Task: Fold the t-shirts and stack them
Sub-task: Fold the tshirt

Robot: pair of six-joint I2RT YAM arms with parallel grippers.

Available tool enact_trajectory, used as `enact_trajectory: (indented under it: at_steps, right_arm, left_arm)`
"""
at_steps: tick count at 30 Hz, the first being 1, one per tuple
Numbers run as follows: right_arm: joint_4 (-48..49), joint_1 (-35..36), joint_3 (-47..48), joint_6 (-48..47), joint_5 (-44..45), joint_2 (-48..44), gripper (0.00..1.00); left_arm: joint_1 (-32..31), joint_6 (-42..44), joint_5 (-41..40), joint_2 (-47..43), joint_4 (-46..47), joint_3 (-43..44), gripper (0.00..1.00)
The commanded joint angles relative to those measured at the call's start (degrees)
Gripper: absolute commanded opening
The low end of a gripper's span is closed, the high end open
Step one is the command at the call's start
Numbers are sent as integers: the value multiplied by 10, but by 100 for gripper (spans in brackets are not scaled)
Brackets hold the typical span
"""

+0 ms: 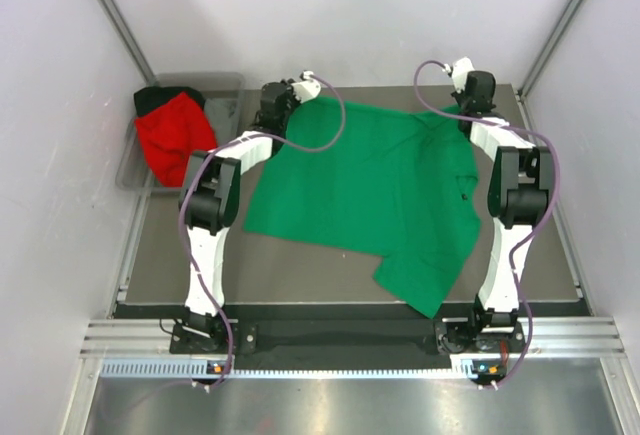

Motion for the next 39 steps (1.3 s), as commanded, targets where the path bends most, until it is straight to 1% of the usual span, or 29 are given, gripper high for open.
enact_trajectory:
  at_steps: [1,8,12,15,17,18,28,33,34,39]
  right_arm:
    - [24,0,13,4,23,-35,0]
    - [34,0,-20,4,24,-54,0]
    - [31,0,-45,10,19,-83,0]
    - [25,0,-68,18,17,-111,0]
    - [18,0,-91,22,10,-127,0]
    - [15,16,-98,26,5,-144,0]
    - [-53,27,-211,72,-34,-256,0]
    - [-59,31,-264,84,-42,-314,0]
    - [-77,31,-278,84,-44,-320,0]
    - [-93,32,-319,100,-56,-365,0]
  left_arm:
    - [-7,21,-15,13,48,16,0]
    - [-8,8,-30,-5,50,-1,0]
    - [-8,-1,-38,-17,55,-9,0]
    - [-7,-3,-52,-30,75,-24,0]
    - [-7,-5,-52,-44,81,-47,0]
    - [-8,-7,-51,-49,82,-55,0]
    - [-6,-26,-53,-125,116,-183,0]
    - [-6,-40,-50,-157,112,-214,0]
    - [-6,-40,-50,-161,113,-225,0]
    - [-6,-46,-45,-182,111,-256,0]
